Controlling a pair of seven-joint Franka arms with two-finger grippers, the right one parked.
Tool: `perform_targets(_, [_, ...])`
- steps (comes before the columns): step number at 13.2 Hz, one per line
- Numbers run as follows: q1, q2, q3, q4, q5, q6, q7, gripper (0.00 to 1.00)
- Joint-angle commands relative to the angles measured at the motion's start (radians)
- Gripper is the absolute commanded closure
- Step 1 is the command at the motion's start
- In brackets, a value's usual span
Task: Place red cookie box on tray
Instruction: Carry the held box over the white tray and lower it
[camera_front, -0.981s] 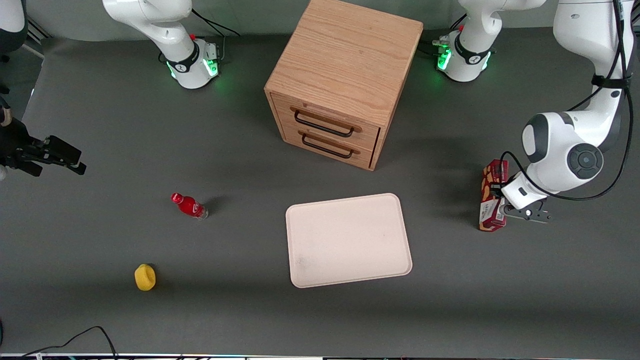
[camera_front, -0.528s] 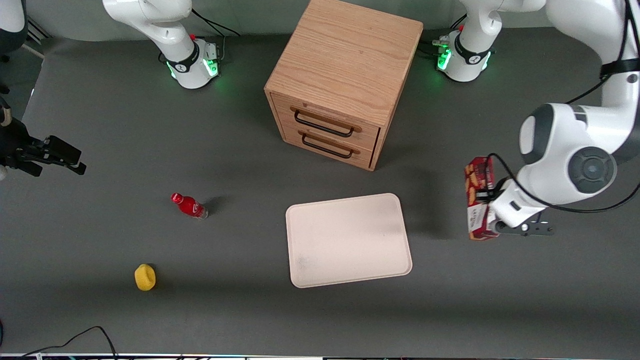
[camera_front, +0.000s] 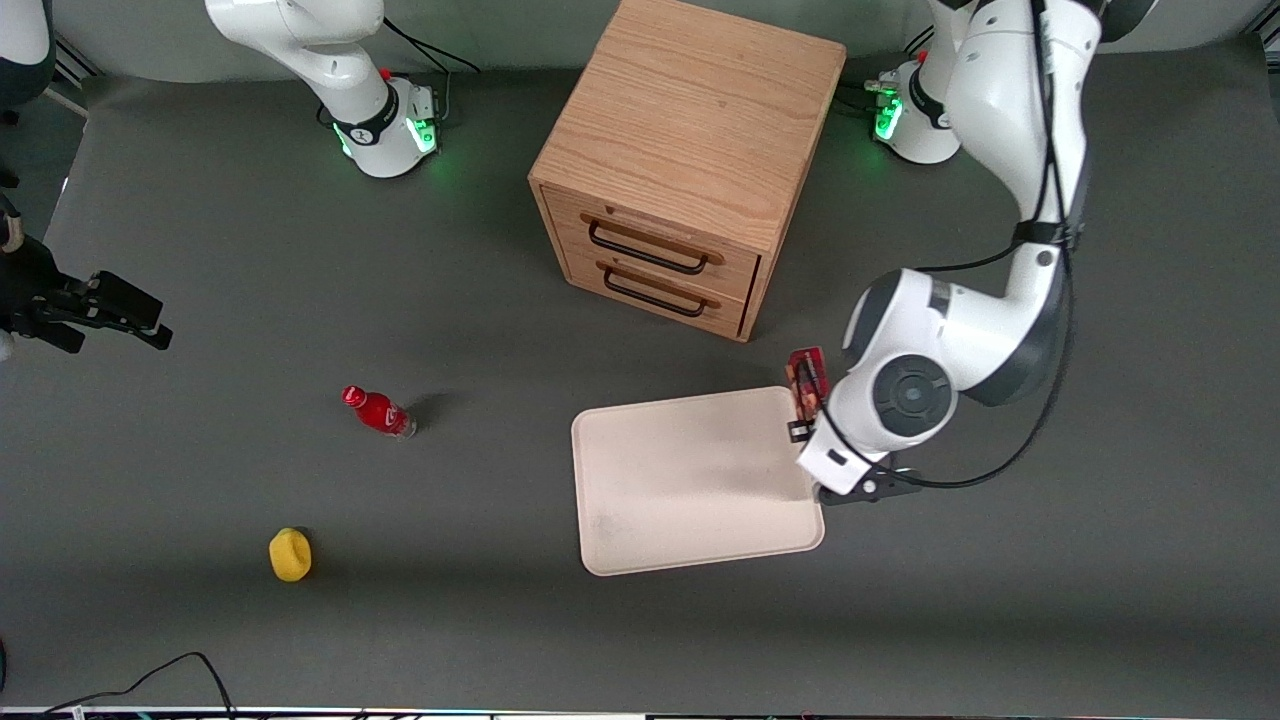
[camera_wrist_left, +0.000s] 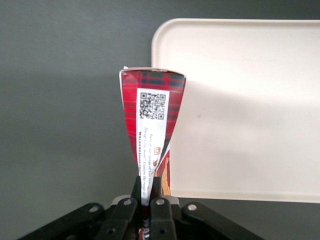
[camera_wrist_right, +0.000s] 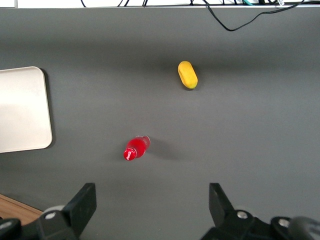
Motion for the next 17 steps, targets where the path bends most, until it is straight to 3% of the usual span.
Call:
perform_targets(1, [-0.027,0.031,0.014,0.046,-0.004,0.034,-0.056,1.0])
perform_targets(5, [-0.066,0.099,0.012,0.043,0.001,0.161,-0.081,1.0])
perform_targets(10, [-0.066,0.134,0.012,0.043,0.024,0.197,-0.064,1.0])
perform_targets(11, [-0.066,0.134,0.012,0.043,0.033,0.197,-0.064,0.73])
perform_targets(12, [-0.064,0.134,0.012,0.043,0.05,0.197,-0.058,0.02])
perform_targets(17, [-0.024,0.07,0.015,0.056,0.053,0.136,-0.064,0.0])
